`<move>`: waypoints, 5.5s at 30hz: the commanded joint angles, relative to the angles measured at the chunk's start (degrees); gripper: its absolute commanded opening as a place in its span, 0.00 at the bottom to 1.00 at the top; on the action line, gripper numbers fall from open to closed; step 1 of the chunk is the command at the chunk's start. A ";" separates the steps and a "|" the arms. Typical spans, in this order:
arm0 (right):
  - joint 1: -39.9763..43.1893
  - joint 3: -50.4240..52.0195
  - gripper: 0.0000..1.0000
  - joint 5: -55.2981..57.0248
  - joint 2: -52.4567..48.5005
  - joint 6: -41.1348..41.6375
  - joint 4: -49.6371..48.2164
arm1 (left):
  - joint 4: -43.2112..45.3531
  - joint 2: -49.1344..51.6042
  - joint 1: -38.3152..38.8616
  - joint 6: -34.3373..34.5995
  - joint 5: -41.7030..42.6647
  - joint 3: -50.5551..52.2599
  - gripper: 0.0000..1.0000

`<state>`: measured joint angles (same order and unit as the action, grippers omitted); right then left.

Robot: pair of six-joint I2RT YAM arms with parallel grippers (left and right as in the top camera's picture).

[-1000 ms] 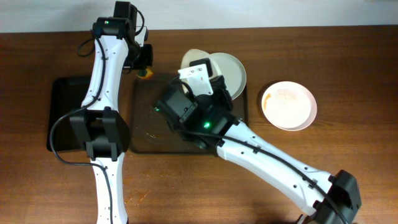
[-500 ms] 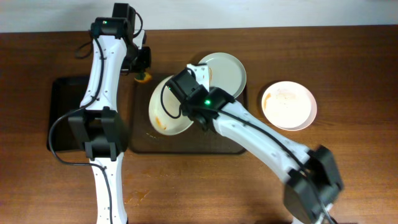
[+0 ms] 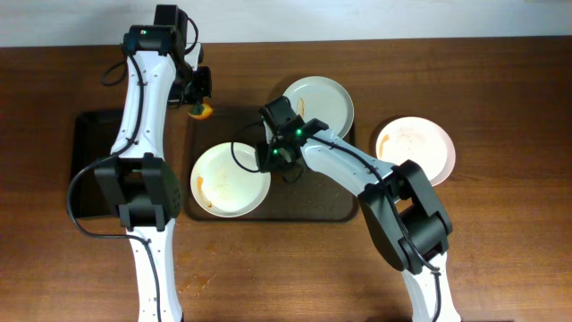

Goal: Clean dirty plates on tray and stack at the side

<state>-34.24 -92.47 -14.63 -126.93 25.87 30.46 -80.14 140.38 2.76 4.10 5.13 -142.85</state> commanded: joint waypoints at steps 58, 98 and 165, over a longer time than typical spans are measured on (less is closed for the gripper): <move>4.28 -0.44 0.04 -0.44 18.34 -0.15 15.43 | -3.96 -0.57 6.08 12.28 -15.78 -4.48 0.01; 39.91 -0.20 0.04 29.00 29.92 -2.91 40.02 | -0.94 -0.55 6.08 12.28 -15.80 -4.48 0.01; 12.50 -13.57 0.50 10.99 -3.82 -43.39 18.69 | -0.63 -0.55 6.08 12.28 -15.37 -4.46 0.01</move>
<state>-22.20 -104.79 -6.31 -128.90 -15.03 50.43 -81.19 140.20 9.19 16.88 -10.46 -146.36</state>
